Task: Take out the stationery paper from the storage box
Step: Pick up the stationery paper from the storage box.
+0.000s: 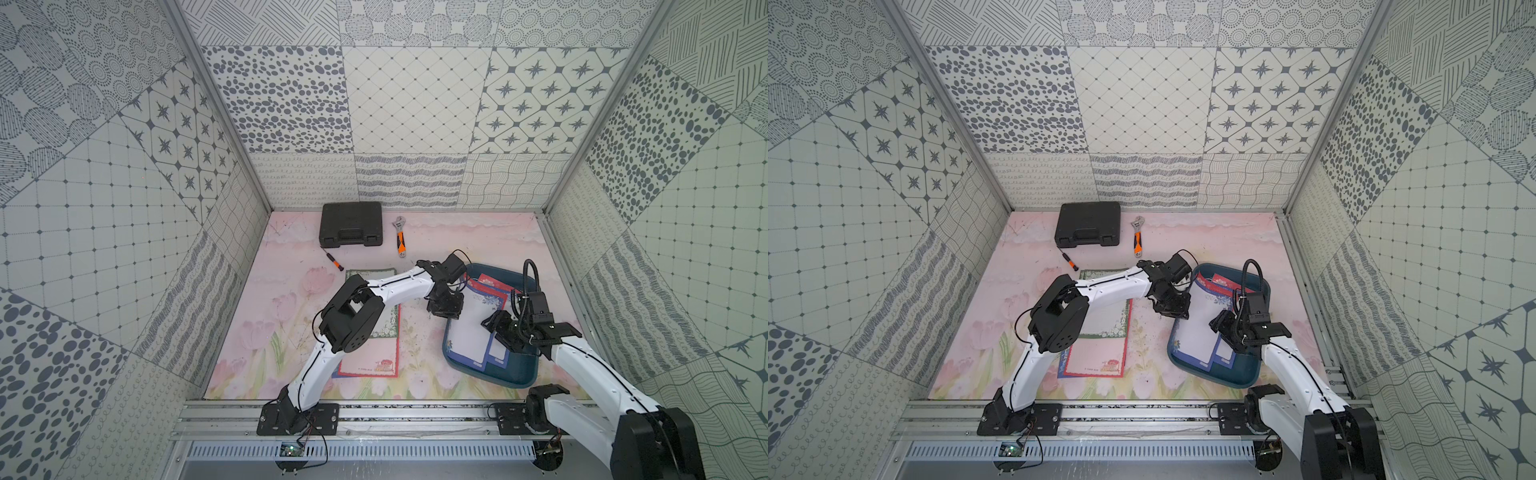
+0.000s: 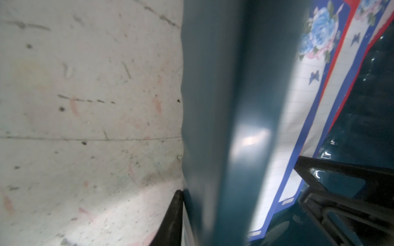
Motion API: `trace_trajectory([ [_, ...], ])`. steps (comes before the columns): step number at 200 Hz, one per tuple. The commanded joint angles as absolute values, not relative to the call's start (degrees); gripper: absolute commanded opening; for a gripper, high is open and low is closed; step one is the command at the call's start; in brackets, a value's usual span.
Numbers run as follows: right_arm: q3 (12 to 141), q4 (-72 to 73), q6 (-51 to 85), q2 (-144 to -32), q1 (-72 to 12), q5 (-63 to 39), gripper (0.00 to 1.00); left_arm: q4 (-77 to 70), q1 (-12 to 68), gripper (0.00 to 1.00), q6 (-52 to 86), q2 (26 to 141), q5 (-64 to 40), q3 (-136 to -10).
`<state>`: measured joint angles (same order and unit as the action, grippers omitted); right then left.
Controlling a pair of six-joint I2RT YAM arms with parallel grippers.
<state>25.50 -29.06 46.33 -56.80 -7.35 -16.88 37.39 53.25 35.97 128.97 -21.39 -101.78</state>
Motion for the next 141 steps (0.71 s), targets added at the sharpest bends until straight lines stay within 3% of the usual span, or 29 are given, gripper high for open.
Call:
trace_trajectory([
  [1, 25.7, -28.9, 48.0, -56.5, -7.1, -19.1, 0.62, 38.0, 53.8, 0.2, 36.3, 129.0, -22.6, -102.5],
  [141, 23.6, -31.9, 50.3, -54.8, -7.2, -22.3, 0.63, 38.0, 54.3, 0.2, 36.4, 129.3, -22.4, -102.7],
])
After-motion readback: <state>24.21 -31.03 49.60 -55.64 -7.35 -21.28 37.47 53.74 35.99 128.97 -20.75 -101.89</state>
